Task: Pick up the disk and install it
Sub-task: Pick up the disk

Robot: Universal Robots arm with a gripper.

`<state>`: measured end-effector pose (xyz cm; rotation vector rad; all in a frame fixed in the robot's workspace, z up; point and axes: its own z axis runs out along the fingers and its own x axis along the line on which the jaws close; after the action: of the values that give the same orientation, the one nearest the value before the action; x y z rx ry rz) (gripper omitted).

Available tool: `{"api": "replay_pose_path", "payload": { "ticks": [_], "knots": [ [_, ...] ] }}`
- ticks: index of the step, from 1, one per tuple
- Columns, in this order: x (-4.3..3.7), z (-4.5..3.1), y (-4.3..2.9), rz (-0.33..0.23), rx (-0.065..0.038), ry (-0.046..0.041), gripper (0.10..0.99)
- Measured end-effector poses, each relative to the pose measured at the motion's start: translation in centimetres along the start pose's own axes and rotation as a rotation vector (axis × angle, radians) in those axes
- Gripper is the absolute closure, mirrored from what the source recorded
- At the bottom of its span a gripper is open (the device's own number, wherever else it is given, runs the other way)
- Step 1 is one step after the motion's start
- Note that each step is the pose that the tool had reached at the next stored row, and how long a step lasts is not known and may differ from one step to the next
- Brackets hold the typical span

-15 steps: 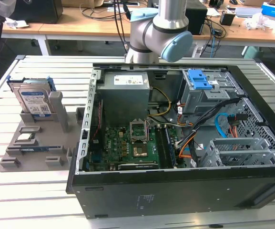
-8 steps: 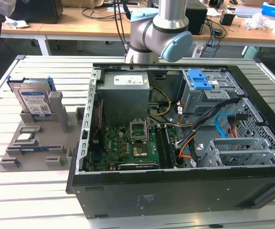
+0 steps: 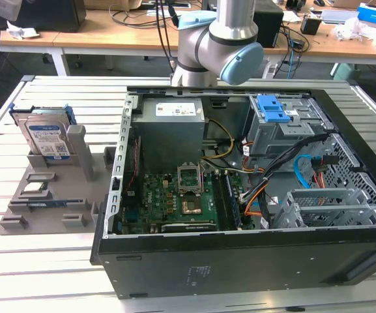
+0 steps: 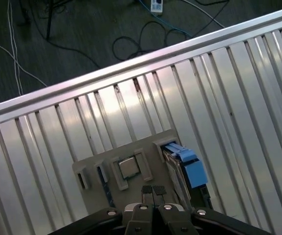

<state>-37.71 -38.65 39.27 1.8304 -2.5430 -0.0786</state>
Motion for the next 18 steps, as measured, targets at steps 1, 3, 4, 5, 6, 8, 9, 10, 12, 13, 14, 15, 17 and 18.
{"api": "replay_pose_path", "payload": {
  "ticks": [1, 3, 4, 5, 6, 8, 9, 10, 12, 13, 14, 15, 17, 18],
  "knots": [
    [0.00, 0.00, 0.00, -0.006, 0.000, 0.0003, 0.980],
    [0.00, 0.00, 0.00, -0.020, 0.000, 0.0008, 0.980],
    [0.00, 0.00, 0.00, -0.026, -0.001, 0.0012, 0.980],
    [0.00, 0.00, 0.00, -0.042, -0.001, 0.0019, 0.980],
    [0.00, 0.00, 0.00, -0.051, -0.001, 0.0023, 0.980],
    [0.00, 0.00, 0.00, -0.063, -0.001, 0.0029, 0.980],
    [0.00, 0.00, 0.00, -0.070, -0.002, 0.0031, 0.980],
    [0.00, 0.00, 0.00, -0.076, -0.002, 0.0034, 0.980],
    [0.00, 0.00, 0.00, -0.090, -0.002, 0.0040, 0.980],
    [0.00, 0.00, 0.00, -0.097, -0.002, 0.0043, 0.980],
    [0.00, 0.00, 0.00, -0.103, -0.002, 0.0046, 0.980],
    [0.00, 0.00, 0.00, -0.109, -0.003, 0.0049, 0.980],
    [0.00, 0.00, 0.00, -0.121, -0.003, 0.0054, 0.980],
    [0.00, 0.00, 0.00, -0.128, -0.003, 0.0057, 0.980]
  ]
}}
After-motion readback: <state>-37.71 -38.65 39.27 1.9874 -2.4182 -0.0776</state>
